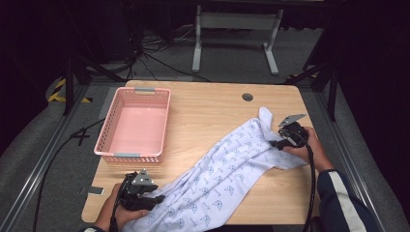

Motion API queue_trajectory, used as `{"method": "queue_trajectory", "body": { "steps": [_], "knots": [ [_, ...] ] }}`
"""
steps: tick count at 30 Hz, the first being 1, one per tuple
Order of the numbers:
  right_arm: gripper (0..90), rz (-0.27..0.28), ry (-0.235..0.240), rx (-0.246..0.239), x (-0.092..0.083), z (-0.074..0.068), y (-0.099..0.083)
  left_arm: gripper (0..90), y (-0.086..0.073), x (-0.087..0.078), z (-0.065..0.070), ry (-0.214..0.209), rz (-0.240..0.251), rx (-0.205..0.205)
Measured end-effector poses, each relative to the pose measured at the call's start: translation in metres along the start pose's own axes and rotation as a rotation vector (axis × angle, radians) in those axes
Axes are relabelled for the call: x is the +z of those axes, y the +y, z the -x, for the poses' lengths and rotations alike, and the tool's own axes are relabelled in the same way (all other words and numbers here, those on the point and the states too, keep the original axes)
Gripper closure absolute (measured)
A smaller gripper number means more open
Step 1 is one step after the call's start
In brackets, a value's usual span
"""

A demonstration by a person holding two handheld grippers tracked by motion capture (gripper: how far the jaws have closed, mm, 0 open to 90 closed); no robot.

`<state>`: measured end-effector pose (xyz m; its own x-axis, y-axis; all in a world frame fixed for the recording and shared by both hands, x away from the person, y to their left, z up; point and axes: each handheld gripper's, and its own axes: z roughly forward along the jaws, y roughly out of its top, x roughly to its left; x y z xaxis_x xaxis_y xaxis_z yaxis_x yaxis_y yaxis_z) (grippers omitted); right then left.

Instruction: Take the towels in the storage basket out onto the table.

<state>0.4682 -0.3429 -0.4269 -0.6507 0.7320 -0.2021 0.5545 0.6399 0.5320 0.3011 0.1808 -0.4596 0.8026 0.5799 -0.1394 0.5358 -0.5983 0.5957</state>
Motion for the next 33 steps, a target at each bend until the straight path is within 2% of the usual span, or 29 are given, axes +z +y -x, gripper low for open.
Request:
{"method": "queue_trajectory", "body": {
  "steps": [1, 2, 3, 4, 5, 6, 7, 8, 9, 10, 11, 12, 13, 14, 16, 17, 18, 19, 21, 22, 23, 25, 26, 27, 28, 29, 30, 33],
  "knots": [
    [59.8, 0.002, -0.015, -0.003, 0.000, 0.003, -0.002, 60.2, 0.000, 0.000, -0.001, -0.009, -0.006, 0.000],
    [68.1, 0.015, -0.073, 0.004, -0.001, 0.009, -0.003, 66.9, 0.000, 0.000, -0.001, -0.002, -0.003, -0.008],
    [72.2, 0.017, -0.107, 0.028, -0.002, 0.014, -0.004, 70.8, 0.000, 0.000, -0.001, -0.006, -0.004, -0.012],
    [72.6, 0.031, -0.134, 0.051, -0.004, 0.021, -0.005, 73.1, -0.001, -0.001, -0.002, -0.007, -0.007, -0.009],
    [77.2, 0.037, -0.225, 0.114, -0.008, 0.035, -0.007, 76.4, -0.002, -0.002, -0.002, 0.006, -0.009, -0.015],
    [77.2, 0.037, -0.225, 0.114, -0.008, 0.035, -0.007, 76.8, -0.002, -0.002, -0.002, 0.006, -0.009, -0.015],
    [75.0, 0.036, -0.267, 0.140, -0.010, 0.043, -0.008, 76.8, -0.002, -0.004, -0.003, 0.021, -0.012, -0.011],
    [74.4, 0.038, -0.316, 0.191, -0.012, 0.054, -0.010, 77.4, -0.003, -0.005, -0.004, 0.030, -0.008, -0.023],
    [71.5, 0.019, -0.399, 0.237, -0.012, 0.063, -0.013, 77.4, -0.005, -0.007, -0.004, 0.031, -0.001, -0.029],
    [64.1, 0.002, -0.462, 0.268, -0.012, 0.071, -0.015, 77.3, -0.006, -0.010, -0.006, 0.032, -0.003, -0.025],
    [59.7, -0.002, -0.496, 0.325, -0.012, 0.078, -0.018, 77.2, -0.007, -0.011, -0.007, 0.032, 0.014, -0.035],
    [58.2, 0.004, -0.478, 0.381, -0.013, 0.084, -0.022, 76.9, -0.008, -0.011, -0.007, 0.030, 0.014, -0.047],
    [54.1, 0.025, -0.449, 0.413, -0.016, 0.085, -0.025, 76.3, -0.009, -0.012, -0.008, 0.032, 0.016, -0.037],
    [52.4, 0.043, -0.421, 0.427, -0.018, 0.082, -0.026, 75.5, -0.009, -0.012, -0.007, 0.028, 0.012, -0.039],
    [51.7, 0.090, -0.303, 0.401, -0.023, 0.066, -0.025, 73.9, -0.010, -0.011, -0.007, 0.031, 0.008, -0.043],
    [51.4, 0.105, -0.253, 0.371, -0.026, 0.052, -0.023, 72.8, -0.009, -0.011, -0.008, 0.037, 0.005, -0.043],
    [51.6, 0.133, -0.183, 0.362, -0.029, 0.037, -0.022, 71.6, -0.009, -0.011, -0.008, 0.035, 0.007, -0.049],
    [50.3, 0.145, -0.094, 0.330, -0.032, 0.020, -0.020, 71.6, -0.009, -0.010, -0.008, 0.034, 0.005, -0.047],
    [49.6, 0.154, 0.011, 0.250, -0.034, -0.024, -0.018, 71.5, -0.009, -0.009, -0.007, 0.043, 0.007, -0.048],
    [47.7, 0.143, 0.057, 0.235, -0.033, -0.036, -0.019, 71.5, -0.009, -0.009, -0.006, 0.048, 0.007, -0.040],
    [45.4, 0.131, 0.080, 0.218, -0.031, -0.052, -0.019, 71.5, -0.009, -0.009, -0.005, 0.046, 0.008, -0.033],
    [46.1, 0.111, 0.111, 0.224, -0.024, -0.074, -0.023, 71.5, -0.008, -0.009, -0.005, 0.052, -0.003, -0.034],
    [45.3, 0.096, 0.113, 0.219, -0.021, -0.079, -0.024, 71.5, -0.008, -0.008, -0.005, 0.049, -0.004, -0.039],
    [45.5, 0.081, 0.070, 0.217, -0.015, -0.083, -0.025, 71.6, -0.008, -0.007, -0.005, 0.055, 0.008, -0.038],
    [45.8, 0.072, 0.043, 0.223, -0.010, -0.082, -0.026, 72.3, -0.007, -0.009, -0.005, 0.063, 0.008, -0.040],
    [49.4, 0.098, 0.054, 0.259, -0.009, -0.075, -0.028, 74.0, -0.007, -0.009, -0.005, 0.062, 0.021, -0.036],
    [49.6, 0.097, 0.028, 0.269, -0.008, -0.070, -0.028, 74.9, -0.007, -0.011, -0.006, 0.078, 0.034, -0.040],
    [52.1, 0.129, 0.016, 0.269, 0.001, -0.052, -0.026, 77.7, -0.007, -0.017, -0.010, 0.096, 0.070, -0.078]
  ]
}}
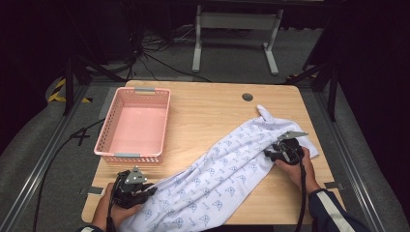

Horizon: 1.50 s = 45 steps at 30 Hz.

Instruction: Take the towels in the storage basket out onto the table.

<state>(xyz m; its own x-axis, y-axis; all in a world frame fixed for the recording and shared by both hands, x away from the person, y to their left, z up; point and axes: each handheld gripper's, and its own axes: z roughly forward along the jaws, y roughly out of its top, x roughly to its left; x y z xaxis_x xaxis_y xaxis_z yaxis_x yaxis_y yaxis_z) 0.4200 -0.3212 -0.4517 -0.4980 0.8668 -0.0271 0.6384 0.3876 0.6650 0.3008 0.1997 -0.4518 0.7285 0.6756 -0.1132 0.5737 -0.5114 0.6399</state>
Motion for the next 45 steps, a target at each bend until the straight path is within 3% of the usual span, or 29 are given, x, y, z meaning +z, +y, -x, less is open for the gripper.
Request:
{"method": "queue_trajectory", "body": {
  "steps": [4, 8, 12, 17, 18, 21, 22, 25, 26, 28, 29, 30, 33, 34, 36, 39, 43, 45],
  "knots": [
    [52.9, -0.004, -0.047, 0.001, 0.019, 0.021, 0.023, 80.0, -0.001, -0.006, -0.007, 0.047, 0.047, -0.038],
    [53.6, -0.011, -0.151, -0.058, 0.043, 0.040, 0.052, 80.7, -0.002, -0.011, -0.011, 0.074, 0.050, -0.056],
    [53.7, -0.029, -0.315, -0.133, 0.066, 0.049, 0.078, 80.8, -0.004, -0.011, -0.014, 0.063, 0.060, -0.072],
    [47.0, -0.063, -0.356, -0.104, 0.073, 0.047, 0.092, 79.9, -0.005, -0.005, -0.013, 0.011, 0.048, -0.063],
    [48.1, -0.053, -0.345, -0.097, 0.069, 0.044, 0.093, 79.9, -0.005, -0.003, -0.012, 0.001, 0.043, -0.065],
    [48.6, 0.061, -0.240, -0.041, 0.045, 0.033, 0.089, 80.0, -0.004, 0.003, -0.004, -0.038, 0.005, -0.025],
    [48.2, 0.087, -0.178, -0.031, 0.033, 0.025, 0.085, 80.0, -0.003, 0.004, -0.002, -0.047, 0.005, -0.018],
    [46.8, 0.095, -0.039, -0.086, 0.012, -0.009, 0.068, 80.0, -0.001, 0.006, 0.004, -0.072, 0.003, -0.013],
    [46.4, 0.088, 0.061, -0.121, 0.005, -0.033, 0.056, 80.0, -0.001, 0.006, 0.004, -0.082, 0.009, -0.008],
    [45.7, 0.043, 0.114, -0.209, 0.002, -0.066, 0.038, 79.9, 0.001, 0.007, 0.006, -0.085, -0.005, 0.000],
    [46.2, 0.022, 0.163, -0.232, 0.001, -0.080, 0.028, 79.8, 0.002, 0.007, 0.007, -0.089, -0.014, 0.000],
    [46.4, 0.003, 0.180, -0.249, 0.001, -0.089, 0.022, 79.7, 0.002, 0.008, 0.007, -0.094, 0.004, -0.001],
    [45.6, -0.036, 0.171, -0.284, 0.002, -0.098, 0.009, 79.3, 0.006, 0.010, 0.009, -0.105, 0.001, 0.019],
    [45.1, -0.033, 0.167, -0.281, 0.001, -0.096, 0.006, 79.3, 0.007, 0.010, 0.009, -0.108, -0.003, 0.035],
    [44.9, -0.037, 0.175, -0.255, 0.000, -0.092, 0.004, 79.2, 0.008, 0.011, 0.010, -0.108, 0.005, 0.026],
    [45.8, -0.050, 0.162, -0.195, -0.008, -0.071, -0.005, 79.3, 0.012, 0.011, 0.009, -0.119, 0.014, 0.030],
    [46.7, -0.063, 0.079, -0.113, -0.022, -0.039, -0.019, 79.4, 0.019, 0.014, 0.010, -0.142, 0.031, 0.038],
    [47.8, -0.066, 0.013, -0.083, -0.030, -0.021, -0.026, 79.5, 0.023, 0.015, 0.011, -0.146, 0.037, 0.038]
  ]
}}
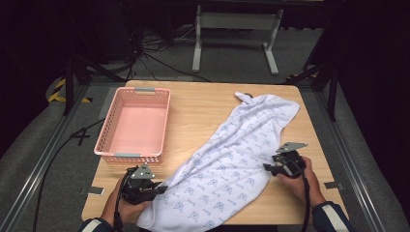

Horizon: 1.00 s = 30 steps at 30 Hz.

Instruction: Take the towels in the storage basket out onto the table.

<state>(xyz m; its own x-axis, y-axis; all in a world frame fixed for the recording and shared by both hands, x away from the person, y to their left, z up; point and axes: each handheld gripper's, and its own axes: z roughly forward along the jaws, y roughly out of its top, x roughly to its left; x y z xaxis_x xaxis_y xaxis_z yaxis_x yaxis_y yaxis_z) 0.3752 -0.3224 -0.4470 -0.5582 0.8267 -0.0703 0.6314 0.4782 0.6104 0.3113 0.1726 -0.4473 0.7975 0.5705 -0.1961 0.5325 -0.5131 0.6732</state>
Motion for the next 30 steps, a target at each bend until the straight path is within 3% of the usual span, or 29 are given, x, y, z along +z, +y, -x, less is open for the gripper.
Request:
{"method": "queue_trajectory", "body": {
  "steps": [3, 4, 6, 9, 11, 13, 15, 17, 20, 22, 23, 25, 26, 27, 28, 29, 30],
  "knots": [
    [47.8, 0.008, -0.051, 0.073, -0.004, 0.030, -0.009, 79.2, 0.009, 0.006, 0.001, -0.035, 0.007, 0.025],
    [47.8, 0.008, -0.051, 0.073, -0.004, 0.030, -0.009, 78.9, 0.009, 0.006, 0.001, -0.035, 0.007, 0.025],
    [48.5, 0.009, -0.120, 0.069, -0.003, 0.042, -0.007, 78.7, 0.015, 0.009, 0.002, -0.049, 0.013, 0.035],
    [49.1, 0.013, -0.182, 0.054, 0.006, 0.051, 0.003, 77.7, 0.020, 0.017, 0.004, -0.070, 0.018, 0.027],
    [50.7, 0.013, -0.246, 0.051, 0.018, 0.062, 0.018, 72.3, 0.022, 0.022, 0.004, -0.061, 0.006, 0.035],
    [50.7, 0.018, -0.265, 0.048, 0.021, 0.064, 0.020, 72.5, 0.023, 0.024, 0.003, -0.056, 0.012, 0.027],
    [47.4, 0.027, -0.306, 0.077, 0.029, 0.070, 0.029, 72.4, 0.025, 0.023, 0.000, -0.045, 0.012, 0.035],
    [47.5, 0.030, -0.304, 0.088, 0.030, 0.070, 0.029, 70.2, 0.025, 0.023, 0.003, -0.035, 0.020, 0.043],
    [45.9, 0.044, -0.264, 0.095, 0.023, 0.067, 0.027, 65.0, 0.025, 0.021, 0.009, -0.044, 0.037, 0.059],
    [45.6, 0.102, -0.189, 0.067, 0.006, 0.055, 0.021, 57.9, 0.025, 0.018, 0.013, -0.012, 0.043, 0.062],
    [45.2, 0.117, -0.151, 0.040, -0.002, 0.048, 0.018, 52.9, 0.025, 0.017, 0.015, -0.014, 0.037, 0.073],
    [45.2, 0.141, -0.010, -0.026, -0.014, 0.030, 0.011, 48.5, 0.025, 0.016, 0.020, -0.035, 0.048, 0.101],
    [43.3, 0.139, 0.037, -0.071, -0.019, 0.016, 0.006, 43.9, 0.025, 0.017, 0.022, -0.033, 0.039, 0.111],
    [41.9, 0.139, 0.087, -0.087, -0.021, 0.007, 0.003, 39.9, 0.025, 0.019, 0.025, -0.031, 0.030, 0.108],
    [41.4, 0.133, 0.159, -0.129, -0.023, -0.005, -0.002, 38.5, 0.025, 0.022, 0.026, -0.031, 0.009, 0.120],
    [40.0, 0.122, 0.186, -0.179, -0.025, -0.019, -0.006, 37.3, 0.025, 0.024, 0.026, -0.025, -0.014, 0.132],
    [37.2, 0.114, 0.204, -0.230, -0.027, -0.032, -0.010, 36.9, 0.023, 0.027, 0.027, -0.025, -0.017, 0.117]
  ]
}}
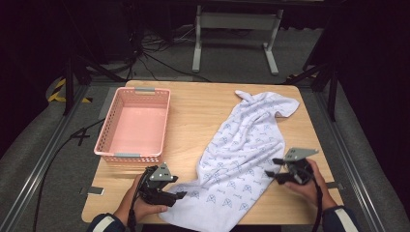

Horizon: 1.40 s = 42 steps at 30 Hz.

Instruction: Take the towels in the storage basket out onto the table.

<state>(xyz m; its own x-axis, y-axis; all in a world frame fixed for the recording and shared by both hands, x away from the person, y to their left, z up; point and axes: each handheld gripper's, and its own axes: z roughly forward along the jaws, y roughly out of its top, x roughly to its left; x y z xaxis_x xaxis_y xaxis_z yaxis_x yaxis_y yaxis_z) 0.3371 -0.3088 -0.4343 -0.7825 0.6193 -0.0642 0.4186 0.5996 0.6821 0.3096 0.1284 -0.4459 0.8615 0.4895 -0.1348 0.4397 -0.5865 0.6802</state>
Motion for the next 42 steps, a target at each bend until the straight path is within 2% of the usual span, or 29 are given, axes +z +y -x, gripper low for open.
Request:
{"method": "queue_trajectory", "body": {
  "steps": [1, 2, 4, 5, 7, 8, 9, 11, 14, 15, 16, 17, 18, 20, 21, 22, 24, 26, 27, 28, 30, 31, 34, 36, 37, 40, 41, 42],
  "knots": [
    [35.9, 0.005, 0.083, -0.033, 0.001, -0.015, -0.001, 36.6, -0.001, 0.001, 0.000, 0.001, -0.011, 0.011],
    [35.8, 0.007, 0.130, -0.051, 0.001, -0.026, -0.002, 36.6, -0.001, 0.000, 0.000, 0.001, -0.031, 0.027],
    [34.5, -0.016, 0.171, -0.119, 0.004, -0.045, -0.002, 36.6, 0.000, -0.001, 0.006, 0.012, 0.008, 0.050],
    [34.2, -0.023, 0.197, -0.133, 0.006, -0.052, -0.002, 36.5, 0.002, -0.004, 0.009, 0.014, 0.018, 0.061],
    [33.8, -0.036, 0.240, -0.154, 0.010, -0.059, -0.002, 36.8, 0.005, -0.008, 0.016, -0.024, 0.069, 0.084],
    [32.9, -0.048, 0.235, -0.174, 0.013, -0.062, -0.002, 37.0, 0.006, -0.009, 0.020, -0.041, 0.076, 0.107],
    [32.5, -0.060, 0.250, -0.187, 0.016, -0.065, -0.002, 36.9, 0.007, -0.009, 0.023, -0.052, 0.072, 0.109],
    [31.4, -0.074, 0.258, -0.213, 0.018, -0.069, -0.002, 37.0, 0.007, -0.004, 0.031, -0.094, 0.065, 0.153],
    [36.3, -0.077, 0.238, -0.241, 0.020, -0.071, -0.001, 36.0, 0.007, 0.004, 0.034, -0.074, 0.004, 0.169],
    [38.6, -0.073, 0.214, -0.252, 0.020, -0.071, 0.000, 35.8, 0.006, 0.008, 0.033, -0.061, -0.004, 0.162],
    [40.2, -0.066, 0.212, -0.254, 0.021, -0.072, 0.000, 35.9, 0.005, 0.010, 0.028, -0.025, -0.048, 0.142],
    [42.2, -0.059, 0.209, -0.267, 0.022, -0.072, 0.002, 36.4, 0.003, 0.013, 0.021, -0.020, -0.060, 0.112],
    [49.4, -0.056, 0.197, -0.264, 0.024, -0.072, 0.004, 38.9, 0.001, 0.015, 0.016, -0.015, -0.056, 0.096],
    [59.5, -0.052, 0.173, -0.279, 0.024, -0.071, 0.006, 43.8, -0.001, 0.017, 0.008, 0.034, -0.088, 0.080],
    [67.8, -0.052, 0.158, -0.286, 0.025, -0.071, 0.007, 47.2, -0.002, 0.017, 0.004, 0.031, -0.101, 0.070],
    [72.6, -0.051, 0.145, -0.296, 0.026, -0.070, 0.009, 50.4, -0.003, 0.017, 0.002, 0.030, -0.095, 0.062],
    [76.6, -0.040, 0.137, -0.297, 0.026, -0.068, 0.011, 53.8, -0.003, 0.017, 0.000, 0.038, -0.085, 0.051],
    [78.2, 0.006, 0.121, -0.293, 0.023, -0.064, 0.018, 54.6, -0.003, 0.017, -0.002, 0.037, -0.086, 0.059],
    [78.2, 0.006, 0.121, -0.293, 0.023, -0.064, 0.018, 54.9, -0.003, 0.017, -0.002, 0.037, -0.086, 0.059],
    [78.3, 0.057, 0.121, -0.261, 0.020, -0.059, 0.024, 54.9, -0.003, 0.016, -0.002, 0.049, -0.091, 0.067],
    [78.0, 0.097, 0.136, -0.198, 0.018, -0.047, 0.038, 54.2, -0.003, 0.017, -0.003, 0.058, -0.090, 0.069],
    [78.0, 0.096, 0.125, -0.184, 0.021, -0.042, 0.045, 53.9, -0.002, 0.016, -0.003, 0.066, -0.102, 0.072],
    [77.9, 0.078, 0.119, -0.160, 0.034, -0.033, 0.063, 53.3, -0.003, 0.016, -0.003, 0.069, -0.091, 0.070],
    [77.8, 0.032, 0.117, -0.153, 0.050, -0.026, 0.080, 51.7, -0.003, 0.016, -0.004, 0.075, -0.097, 0.065],
    [77.8, 0.027, 0.118, -0.150, 0.056, -0.024, 0.085, 51.1, -0.003, 0.014, -0.004, 0.076, -0.101, 0.064],
    [77.3, -0.029, 0.107, -0.105, 0.081, -0.014, 0.107, 44.9, -0.001, 0.010, -0.003, 0.086, -0.058, 0.065],
    [77.1, -0.051, 0.090, -0.101, 0.087, -0.011, 0.113, 43.2, -0.001, 0.010, -0.003, 0.086, -0.058, 0.065],
    [77.1, -0.051, 0.090, -0.101, 0.087, -0.011, 0.113, 43.2, 0.001, 0.008, 0.000, 0.090, -0.034, 0.081]
  ]
}}
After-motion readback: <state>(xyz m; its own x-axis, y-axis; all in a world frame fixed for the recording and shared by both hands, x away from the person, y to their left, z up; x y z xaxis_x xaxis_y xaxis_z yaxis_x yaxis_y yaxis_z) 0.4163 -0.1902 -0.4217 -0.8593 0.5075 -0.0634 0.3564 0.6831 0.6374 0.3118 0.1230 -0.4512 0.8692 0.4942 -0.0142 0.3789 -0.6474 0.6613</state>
